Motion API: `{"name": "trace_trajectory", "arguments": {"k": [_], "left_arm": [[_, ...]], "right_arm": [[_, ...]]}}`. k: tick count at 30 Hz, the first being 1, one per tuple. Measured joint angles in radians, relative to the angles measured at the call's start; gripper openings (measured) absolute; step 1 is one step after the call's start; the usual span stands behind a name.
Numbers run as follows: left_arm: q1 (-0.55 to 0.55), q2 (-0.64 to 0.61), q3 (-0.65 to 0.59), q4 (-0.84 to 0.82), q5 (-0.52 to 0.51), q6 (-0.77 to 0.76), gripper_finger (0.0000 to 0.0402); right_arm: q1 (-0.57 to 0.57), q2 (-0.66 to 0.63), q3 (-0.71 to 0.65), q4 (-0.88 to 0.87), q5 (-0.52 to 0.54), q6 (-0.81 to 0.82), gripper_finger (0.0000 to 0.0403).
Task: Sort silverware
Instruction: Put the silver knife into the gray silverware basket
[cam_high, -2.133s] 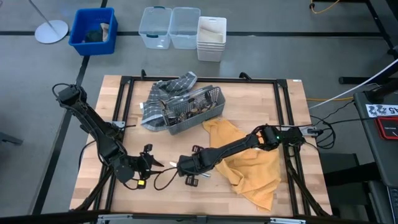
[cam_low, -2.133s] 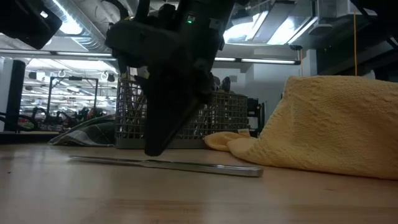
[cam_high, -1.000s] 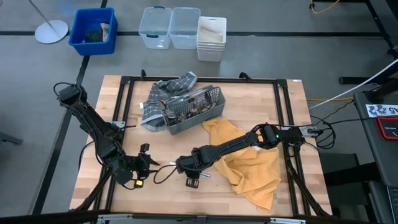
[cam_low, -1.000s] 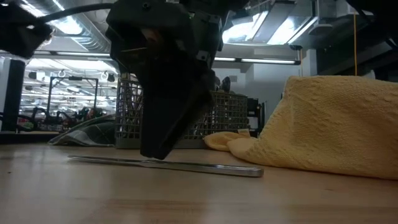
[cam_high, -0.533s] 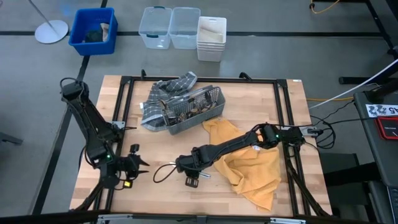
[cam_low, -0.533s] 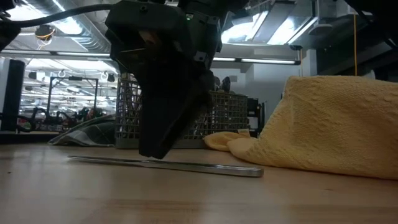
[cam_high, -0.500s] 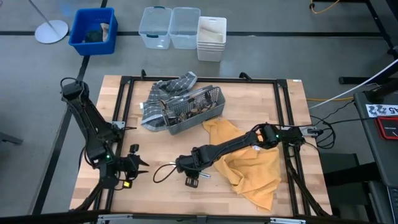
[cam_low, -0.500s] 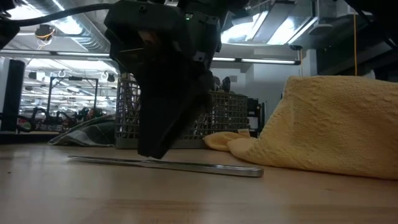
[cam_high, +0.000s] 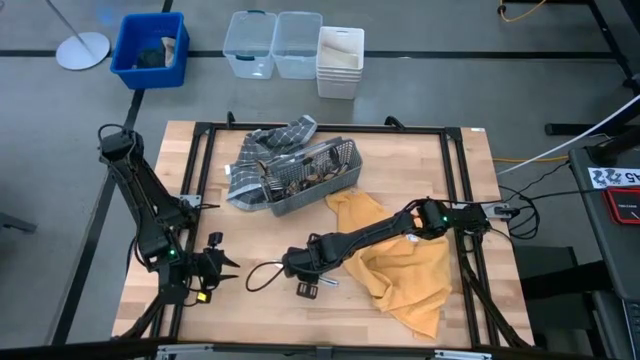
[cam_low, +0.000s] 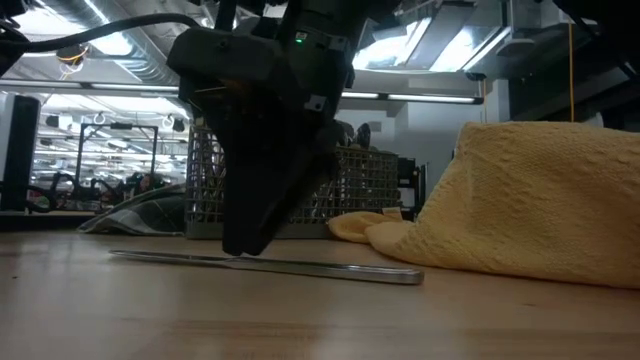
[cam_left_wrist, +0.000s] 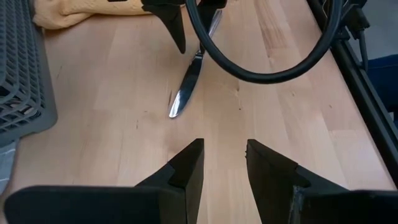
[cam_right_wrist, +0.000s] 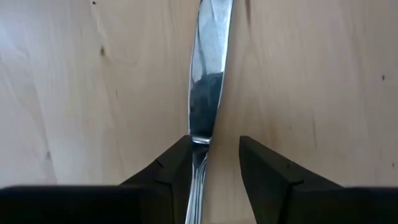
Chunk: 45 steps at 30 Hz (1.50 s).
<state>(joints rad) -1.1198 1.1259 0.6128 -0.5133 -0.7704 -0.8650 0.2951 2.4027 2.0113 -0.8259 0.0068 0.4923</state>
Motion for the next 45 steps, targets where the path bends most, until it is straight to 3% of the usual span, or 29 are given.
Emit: {"name": "trace_trajectory", "arguments": {"k": [45], "left_arm": [[0.0,0.001,0.0,0.0,-0.004,-0.018,0.0108]], "right_arm": [[0.046,0.004,-0.028,0.002,-0.012,0.037,0.0134]]}}
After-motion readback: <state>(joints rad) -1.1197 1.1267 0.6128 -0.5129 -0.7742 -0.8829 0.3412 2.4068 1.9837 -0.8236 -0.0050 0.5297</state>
